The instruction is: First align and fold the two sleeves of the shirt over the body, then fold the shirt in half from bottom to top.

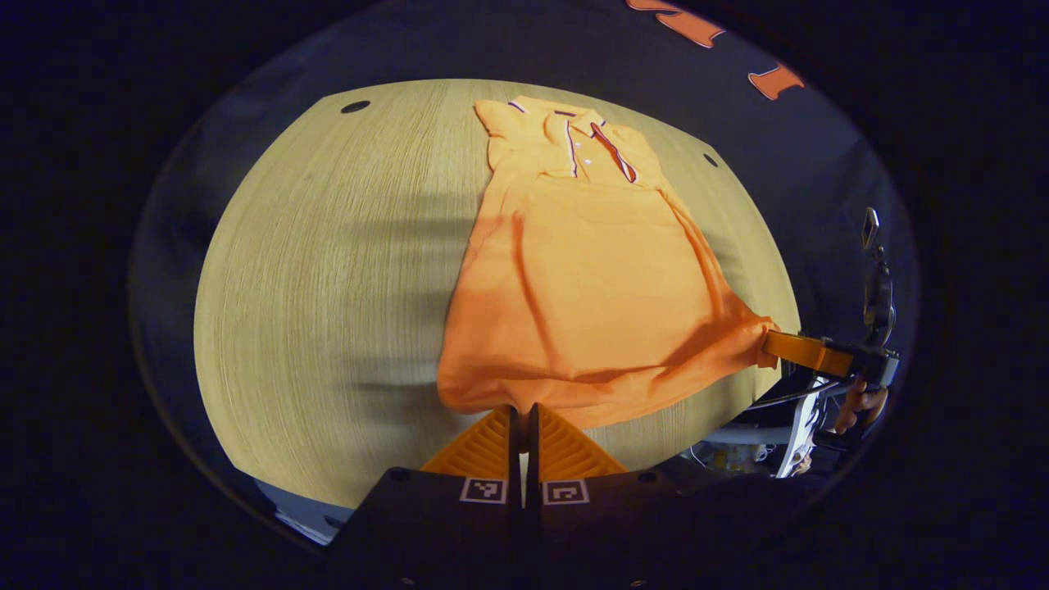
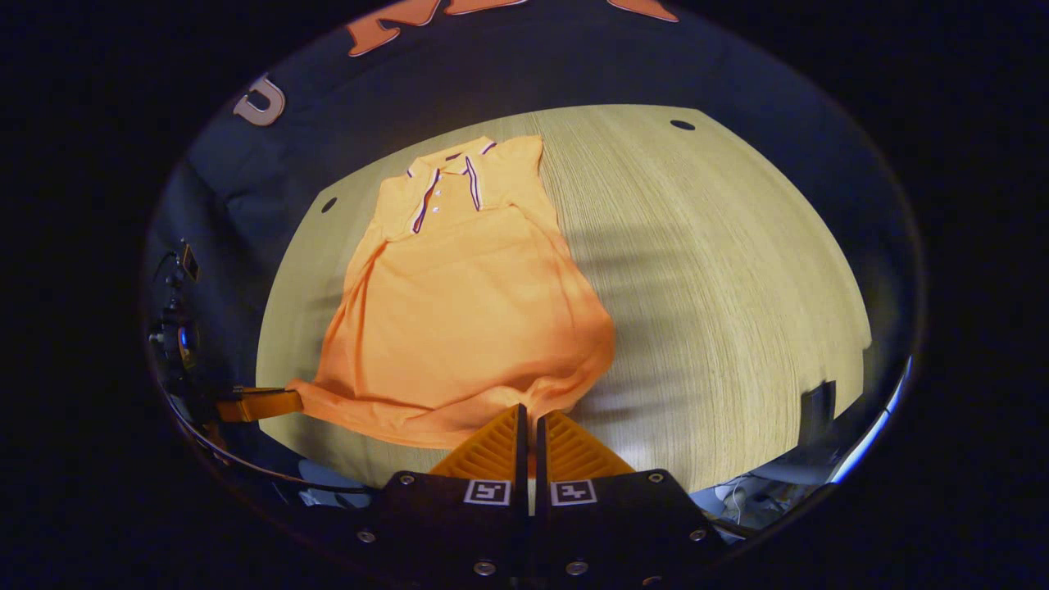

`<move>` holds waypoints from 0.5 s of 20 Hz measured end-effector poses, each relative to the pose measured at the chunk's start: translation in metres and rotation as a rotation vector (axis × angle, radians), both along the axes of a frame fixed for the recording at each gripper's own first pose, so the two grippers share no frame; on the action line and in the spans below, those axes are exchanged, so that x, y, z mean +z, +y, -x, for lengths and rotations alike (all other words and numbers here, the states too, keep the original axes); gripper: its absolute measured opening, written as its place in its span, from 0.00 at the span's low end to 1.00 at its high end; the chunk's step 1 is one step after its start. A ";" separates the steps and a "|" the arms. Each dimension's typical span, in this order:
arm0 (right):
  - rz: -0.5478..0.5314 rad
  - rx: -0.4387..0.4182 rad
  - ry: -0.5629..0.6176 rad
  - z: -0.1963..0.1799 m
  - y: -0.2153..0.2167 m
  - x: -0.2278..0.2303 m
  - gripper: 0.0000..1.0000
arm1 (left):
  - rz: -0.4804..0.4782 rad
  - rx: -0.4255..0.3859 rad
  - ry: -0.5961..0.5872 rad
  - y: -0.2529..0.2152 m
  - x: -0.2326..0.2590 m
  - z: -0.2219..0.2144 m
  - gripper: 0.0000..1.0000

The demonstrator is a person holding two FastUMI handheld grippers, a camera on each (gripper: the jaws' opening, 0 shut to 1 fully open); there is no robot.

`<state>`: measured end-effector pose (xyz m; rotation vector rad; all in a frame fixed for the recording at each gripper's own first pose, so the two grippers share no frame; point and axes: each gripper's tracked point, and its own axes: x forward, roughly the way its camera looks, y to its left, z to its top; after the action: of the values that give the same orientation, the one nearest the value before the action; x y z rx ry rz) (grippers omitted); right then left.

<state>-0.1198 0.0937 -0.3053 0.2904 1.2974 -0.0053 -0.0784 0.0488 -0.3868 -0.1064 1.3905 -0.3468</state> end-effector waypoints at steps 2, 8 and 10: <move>-0.009 -0.012 -0.026 -0.018 -0.004 0.013 0.04 | 0.003 -0.021 -0.013 -0.004 0.006 -0.012 0.01; -0.047 0.023 -0.039 -0.067 -0.017 0.016 0.04 | 0.005 0.019 -0.021 -0.011 0.018 -0.058 0.02; -0.081 0.026 -0.030 -0.081 -0.017 0.012 0.04 | 0.012 0.031 -0.020 -0.015 0.020 -0.077 0.02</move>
<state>-0.0384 0.0768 -0.2935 0.3422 1.2729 0.0737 -0.0011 0.0336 -0.3667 -0.1338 1.3655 -0.3292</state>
